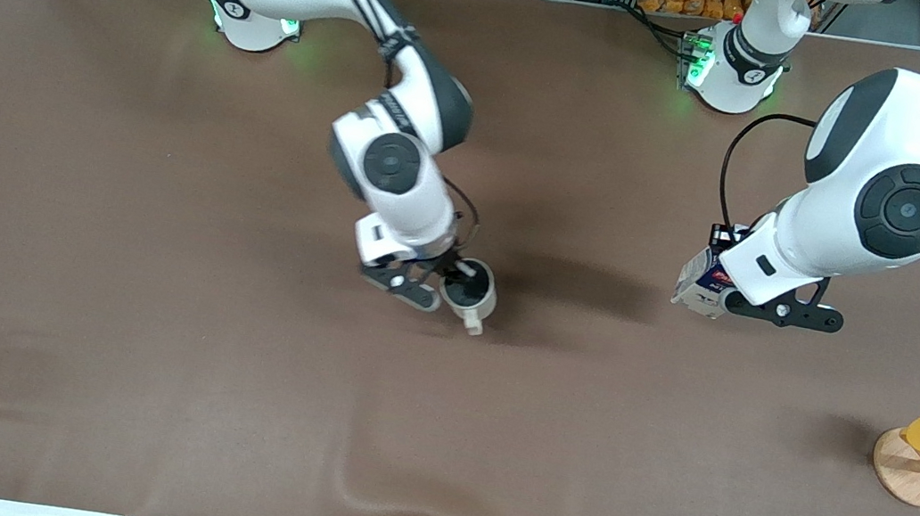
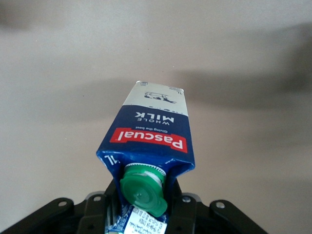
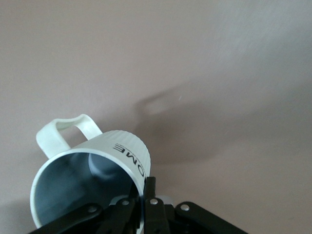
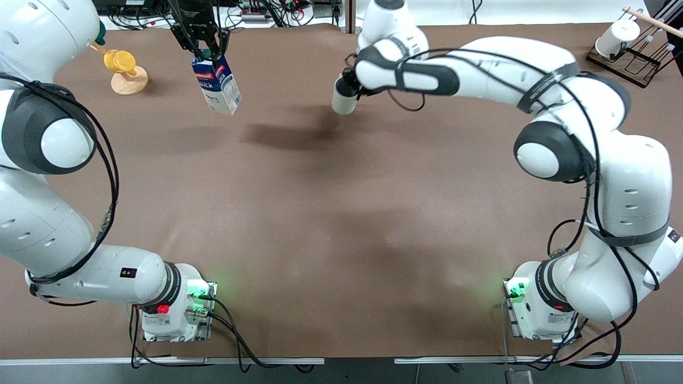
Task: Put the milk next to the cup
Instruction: 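Carry the white mug to the table middle with the right gripper, then release the mug and withdraw the right gripper while the left gripper carries the carton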
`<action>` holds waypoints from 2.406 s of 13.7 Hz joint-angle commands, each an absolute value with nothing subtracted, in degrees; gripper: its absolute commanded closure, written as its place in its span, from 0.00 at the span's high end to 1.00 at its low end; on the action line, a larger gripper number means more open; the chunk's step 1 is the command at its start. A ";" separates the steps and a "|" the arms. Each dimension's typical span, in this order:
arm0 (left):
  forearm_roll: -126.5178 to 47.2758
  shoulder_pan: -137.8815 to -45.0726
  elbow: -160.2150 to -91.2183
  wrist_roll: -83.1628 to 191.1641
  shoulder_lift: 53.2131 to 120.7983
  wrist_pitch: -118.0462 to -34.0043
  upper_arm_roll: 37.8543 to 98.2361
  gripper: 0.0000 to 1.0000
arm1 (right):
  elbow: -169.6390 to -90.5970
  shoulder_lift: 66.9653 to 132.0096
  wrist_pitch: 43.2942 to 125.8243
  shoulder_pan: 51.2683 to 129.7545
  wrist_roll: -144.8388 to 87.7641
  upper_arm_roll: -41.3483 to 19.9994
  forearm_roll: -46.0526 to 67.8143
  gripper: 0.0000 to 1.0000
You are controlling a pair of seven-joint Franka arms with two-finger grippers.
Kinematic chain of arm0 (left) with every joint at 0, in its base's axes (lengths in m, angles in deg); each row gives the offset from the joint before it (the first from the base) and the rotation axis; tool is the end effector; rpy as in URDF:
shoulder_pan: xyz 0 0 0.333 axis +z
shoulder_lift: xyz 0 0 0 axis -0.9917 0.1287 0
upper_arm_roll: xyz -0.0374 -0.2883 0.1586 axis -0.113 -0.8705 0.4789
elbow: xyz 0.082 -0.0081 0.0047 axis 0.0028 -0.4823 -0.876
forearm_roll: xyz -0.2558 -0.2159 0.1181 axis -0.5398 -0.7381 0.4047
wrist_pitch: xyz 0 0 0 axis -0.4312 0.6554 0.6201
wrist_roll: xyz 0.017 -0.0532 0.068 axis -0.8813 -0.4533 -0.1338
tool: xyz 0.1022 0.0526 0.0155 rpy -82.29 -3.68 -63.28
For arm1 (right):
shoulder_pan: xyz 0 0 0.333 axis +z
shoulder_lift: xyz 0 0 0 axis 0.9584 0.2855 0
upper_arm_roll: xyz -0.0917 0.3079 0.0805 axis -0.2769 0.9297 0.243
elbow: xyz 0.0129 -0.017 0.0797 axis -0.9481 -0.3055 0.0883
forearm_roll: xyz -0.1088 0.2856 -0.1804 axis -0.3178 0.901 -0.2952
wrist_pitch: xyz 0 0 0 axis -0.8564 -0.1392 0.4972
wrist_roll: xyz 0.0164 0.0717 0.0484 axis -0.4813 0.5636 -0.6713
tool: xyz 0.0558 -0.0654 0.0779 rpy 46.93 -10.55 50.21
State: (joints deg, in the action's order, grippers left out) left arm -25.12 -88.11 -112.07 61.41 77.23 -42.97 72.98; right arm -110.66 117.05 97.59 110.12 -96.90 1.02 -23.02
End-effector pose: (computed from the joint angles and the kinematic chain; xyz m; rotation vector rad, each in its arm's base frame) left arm 0.5498 -0.1580 0.5058 -2.9914 0.1374 0.4273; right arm 0.5402 0.4800 0.3243 -2.8954 0.6134 0.0076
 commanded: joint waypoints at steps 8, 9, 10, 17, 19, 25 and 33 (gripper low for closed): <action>-25.00 -88.05 -112.66 65.04 76.85 -41.66 72.57 0.40 | -106.77 122.87 95.41 115.68 -102.38 -1.44 -30.01 0.00; -25.00 -88.05 -112.66 65.30 76.94 -41.66 72.57 0.40 | -106.60 122.87 95.59 115.69 -103.61 -1.45 -29.92 0.37; -25.00 -88.05 -112.66 65.56 76.94 -41.66 72.57 0.40 | -106.59 122.87 95.59 115.69 -105.01 -1.45 -29.92 0.96; -28.95 -95.68 -112.66 77.94 77.29 -41.57 71.87 0.41 | -101.87 119.97 83.69 106.31 -94.96 1.79 -27.30 1.00; -31.67 -98.85 -112.84 79.97 77.99 -41.57 71.87 0.41 | -98.52 118.66 75.06 101.82 -88.44 3.38 -25.44 1.00; -35.29 -109.31 -111.61 96.22 83.70 -45.42 71.87 0.41 | -94.99 111.81 58.79 90.31 -69.29 4.71 -20.43 1.00; -35.29 -116.09 -106.78 99.23 91.70 -52.98 71.96 0.41 | -95.34 102.58 47.09 73.35 -43.36 3.13 -23.58 1.00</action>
